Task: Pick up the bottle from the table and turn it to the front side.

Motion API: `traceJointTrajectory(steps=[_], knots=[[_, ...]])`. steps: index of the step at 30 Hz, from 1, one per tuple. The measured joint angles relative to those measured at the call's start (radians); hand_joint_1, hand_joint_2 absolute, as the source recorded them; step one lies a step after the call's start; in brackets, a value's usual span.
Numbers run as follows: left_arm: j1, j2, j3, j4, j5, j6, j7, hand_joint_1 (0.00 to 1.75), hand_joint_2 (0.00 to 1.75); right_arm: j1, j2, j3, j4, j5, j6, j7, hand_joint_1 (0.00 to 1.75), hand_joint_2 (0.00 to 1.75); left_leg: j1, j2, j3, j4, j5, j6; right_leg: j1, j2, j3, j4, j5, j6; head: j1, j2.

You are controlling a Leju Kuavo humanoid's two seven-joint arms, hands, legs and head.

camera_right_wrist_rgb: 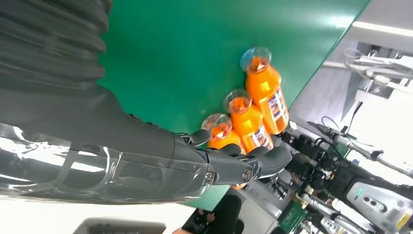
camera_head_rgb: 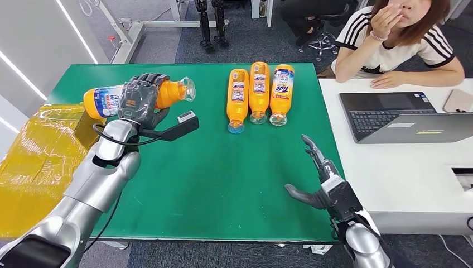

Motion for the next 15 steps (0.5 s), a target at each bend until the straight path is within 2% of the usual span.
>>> traceJointTrajectory(steps=[7, 12, 13, 15], knots=[[0.003, 0.087, 0.002, -0.024, -0.042, -0.033, 0.013, 1.75, 1.75, 0.058, -0.007, -0.044, -0.056, 0.002, -0.001, -0.008, 0.00, 1.75, 0.000, 0.001, 0.000, 0.000, 0.000, 0.000, 0.000, 0.001, 0.000, 0.000, 0.000, 0.000, 0.000, 0.000], [0.004, 0.109, 0.003, -0.027, -0.048, -0.042, 0.010, 1.75, 1.75, 0.066, -0.008, -0.054, -0.061, -0.002, -0.004, -0.013, 0.00, 1.75, 0.000, 0.001, 0.001, 0.000, 0.001, 0.000, 0.000, 0.001, 0.000, 0.000, 0.000, -0.001, 0.000, 0.000], [0.011, 0.140, 0.005, -0.034, -0.049, -0.058, 0.005, 1.75, 1.75, 0.078, -0.009, -0.066, -0.069, -0.004, -0.004, -0.016, 0.00, 1.75, 0.000, 0.002, 0.001, 0.000, 0.001, 0.000, 0.000, 0.002, 0.000, 0.001, 0.000, -0.001, 0.000, 0.000], [0.051, 0.234, 0.021, -0.067, -0.040, -0.107, -0.003, 1.75, 1.75, 0.115, -0.009, -0.101, -0.103, -0.003, 0.000, -0.016, 0.00, 1.75, 0.000, 0.003, 0.001, -0.001, 0.000, -0.001, 0.000, 0.003, 0.000, 0.001, 0.000, -0.001, 0.000, 0.000]])
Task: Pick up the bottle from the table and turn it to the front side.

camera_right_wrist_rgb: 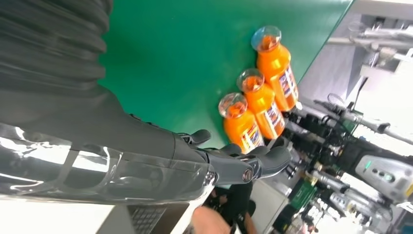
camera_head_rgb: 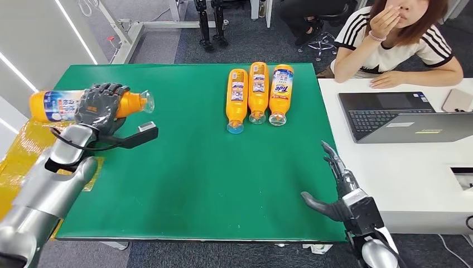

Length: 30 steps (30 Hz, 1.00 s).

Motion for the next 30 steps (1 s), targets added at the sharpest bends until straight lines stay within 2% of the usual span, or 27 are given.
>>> traceJointTrajectory(steps=[2, 4, 17, 24, 30], knots=[[0.053, 0.069, 0.023, -0.036, 0.014, -0.027, -0.003, 1.75, 1.75, 0.030, 0.000, -0.027, -0.034, 0.009, 0.006, 0.006, 0.00, 1.75, 0.000, 0.001, 0.000, 0.000, 0.000, 0.000, 0.000, 0.000, 0.000, 0.000, -0.001, 0.000, 0.000, 0.000], [0.090, 0.096, 0.040, -0.056, 0.014, -0.027, -0.004, 1.75, 1.75, 0.044, 0.000, -0.038, -0.051, 0.013, 0.007, 0.010, 0.00, 1.75, 0.000, 0.000, 0.000, 0.000, 0.000, 0.000, 0.000, 0.000, 0.000, 0.000, -0.001, 0.000, 0.000, 0.000], [0.326, 0.197, 0.163, -0.146, -0.014, -0.027, 0.018, 1.75, 1.75, 0.104, 0.014, -0.085, -0.086, 0.036, 0.039, -0.008, 0.00, 1.75, 0.000, 0.001, 0.000, 0.000, -0.001, 0.000, 0.000, 0.001, 0.000, 0.000, -0.001, 0.000, 0.000, 0.000], [0.423, 0.207, 0.229, -0.183, 0.002, -0.019, -0.004, 1.75, 1.75, 0.078, 0.034, -0.081, -0.077, 0.073, 0.047, 0.000, 0.00, 1.75, 0.000, 0.001, 0.000, -0.001, -0.001, 0.000, 0.000, 0.000, 0.000, -0.001, -0.001, 0.000, 0.000, 0.000], [0.444, 0.141, 0.232, -0.137, -0.007, 0.026, -0.007, 1.75, 1.75, 0.039, 0.041, -0.072, -0.063, 0.092, 0.061, 0.019, 0.00, 1.75, 0.000, 0.000, 0.000, 0.000, -0.001, 0.000, 0.000, -0.001, 0.000, -0.001, 0.000, 0.000, 0.000, 0.000]])
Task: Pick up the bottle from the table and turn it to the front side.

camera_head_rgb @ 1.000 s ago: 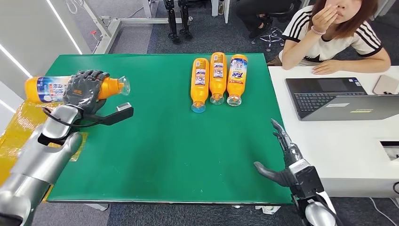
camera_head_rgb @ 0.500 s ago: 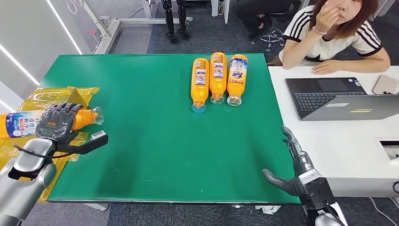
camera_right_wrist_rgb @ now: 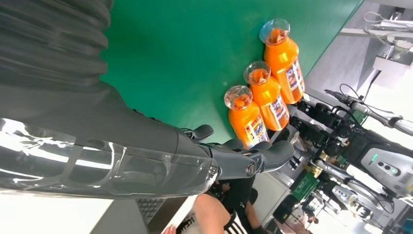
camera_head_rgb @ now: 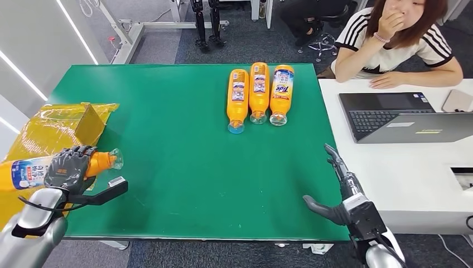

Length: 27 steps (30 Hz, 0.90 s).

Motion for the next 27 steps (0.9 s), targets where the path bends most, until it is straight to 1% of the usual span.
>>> traceJointTrajectory(steps=[6, 12, 14, 19, 25, 26, 27], knots=[[-0.003, -0.052, 0.000, 0.091, 0.007, 0.039, -0.016, 1.75, 1.75, -0.013, 0.000, 0.012, 0.011, 0.005, 0.009, 0.000, 0.00, 1.75, 0.000, 0.000, 0.000, 0.000, 0.000, 0.000, 0.000, 0.000, 0.000, 0.000, 0.000, 0.000, 0.000, 0.000], [-0.030, -0.105, 0.013, 0.244, -0.013, 0.124, -0.025, 1.75, 1.75, -0.050, 0.000, 0.046, 0.031, 0.010, 0.019, 0.003, 0.00, 1.75, 0.001, 0.000, 0.000, 0.000, 0.000, 0.000, 0.000, 0.001, 0.000, 0.000, 0.000, 0.000, 0.000, 0.000], [-0.051, -0.117, 0.019, 0.298, -0.032, 0.140, -0.019, 1.75, 1.75, -0.061, -0.001, 0.054, 0.037, 0.005, 0.019, 0.003, 0.00, 1.75, 0.001, 0.000, 0.000, 0.000, 0.000, 0.000, 0.000, 0.000, 0.000, 0.000, 0.000, 0.000, 0.000, 0.000], [-0.143, -0.137, 0.044, 0.461, -0.057, 0.184, -0.019, 1.75, 1.75, -0.102, -0.013, 0.077, 0.060, -0.020, 0.020, 0.003, 0.00, 1.75, 0.000, 0.000, 0.001, 0.000, 0.001, 0.000, 0.000, 0.000, 0.000, 0.000, 0.001, -0.001, 0.000, 0.000], [-0.188, -0.148, 0.059, 0.548, -0.060, 0.204, -0.026, 1.75, 1.75, -0.116, -0.021, 0.091, 0.073, -0.025, 0.020, 0.003, 0.00, 1.75, 0.000, 0.000, 0.001, 0.000, 0.001, -0.001, 0.000, 0.000, 0.001, 0.001, 0.001, -0.001, 0.000, 0.000], [-0.192, -0.149, 0.061, 0.555, -0.061, 0.206, -0.026, 1.60, 1.75, -0.117, -0.021, 0.093, 0.075, -0.025, 0.020, 0.003, 0.00, 1.75, 0.000, 0.000, 0.002, 0.000, 0.001, -0.001, 0.000, 0.000, 0.001, 0.001, 0.001, -0.001, 0.000, 0.000], [-0.195, -0.151, 0.063, 0.563, -0.065, 0.210, -0.025, 1.17, 1.75, -0.118, -0.022, 0.094, 0.076, -0.026, 0.020, 0.003, 0.00, 1.75, 0.000, 0.000, 0.002, 0.000, 0.001, -0.001, 0.000, 0.000, 0.001, 0.001, 0.001, -0.001, 0.000, 0.000]])
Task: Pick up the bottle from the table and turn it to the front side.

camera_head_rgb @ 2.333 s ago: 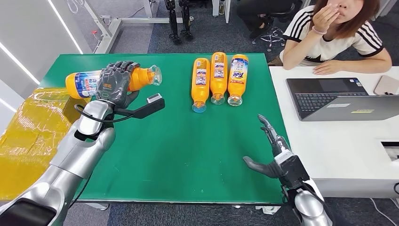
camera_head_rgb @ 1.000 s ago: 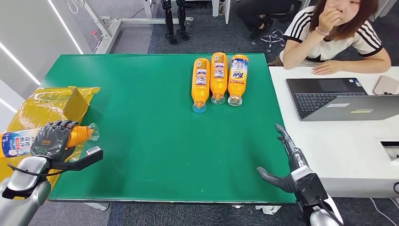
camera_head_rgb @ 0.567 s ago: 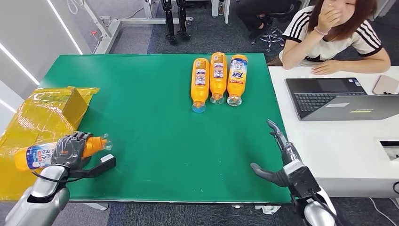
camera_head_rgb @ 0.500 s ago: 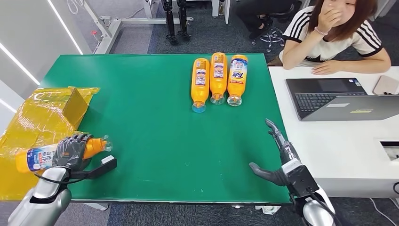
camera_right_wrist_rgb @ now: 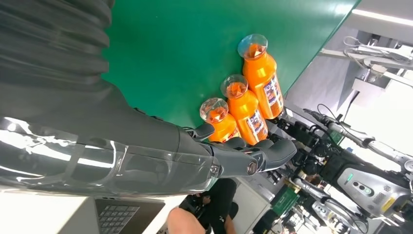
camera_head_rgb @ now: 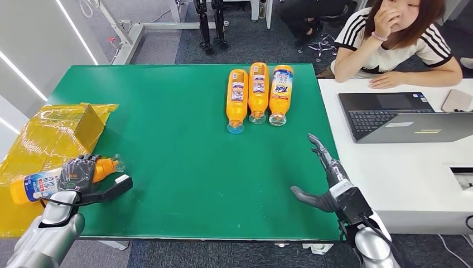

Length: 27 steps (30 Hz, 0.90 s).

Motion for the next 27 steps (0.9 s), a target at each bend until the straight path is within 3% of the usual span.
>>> traceJointTrajectory(steps=[2, 3, 11, 21, 27], knots=[[-0.007, -0.002, 0.006, 0.016, -0.011, 0.017, 0.005, 0.29, 1.75, -0.002, -0.003, 0.004, 0.003, -0.003, -0.001, 0.000, 0.00, 1.75, 0.000, 0.000, 0.000, 0.000, 0.000, 0.000, 0.000, 0.000, 0.000, 0.000, 0.000, 0.000, 0.000, 0.000], [-0.010, -0.003, 0.010, 0.026, -0.016, 0.027, 0.007, 0.00, 1.75, -0.003, -0.005, 0.006, 0.004, -0.006, -0.003, 0.000, 0.00, 1.75, 0.000, 0.000, 0.000, 0.000, 0.000, 0.000, 0.000, 0.000, 0.000, 0.000, 0.000, 0.000, 0.000, 0.000], [-0.038, -0.019, 0.056, 0.092, 0.011, 0.070, -0.035, 0.00, 1.75, -0.036, -0.031, 0.042, 0.045, -0.047, -0.016, 0.000, 0.00, 1.75, 0.000, 0.001, 0.001, 0.000, 0.000, -0.001, 0.000, 0.001, 0.000, 0.000, 0.000, 0.000, 0.000, 0.000], [-0.018, -0.090, 0.179, 0.085, 0.321, -0.005, -0.187, 0.00, 1.75, -0.151, -0.048, 0.093, 0.168, -0.141, -0.002, -0.002, 0.00, 1.75, -0.001, -0.003, 0.003, 0.000, 0.001, 0.000, 0.000, -0.004, 0.005, 0.000, 0.000, 0.000, 0.000, 0.000], [0.005, -0.112, 0.213, 0.027, 0.498, -0.087, -0.269, 0.00, 1.75, -0.168, -0.048, 0.099, 0.224, -0.157, -0.006, -0.012, 0.00, 1.75, -0.001, -0.007, 0.006, -0.001, 0.002, -0.001, 0.000, -0.008, 0.008, 0.000, 0.000, 0.000, 0.000, 0.000]])
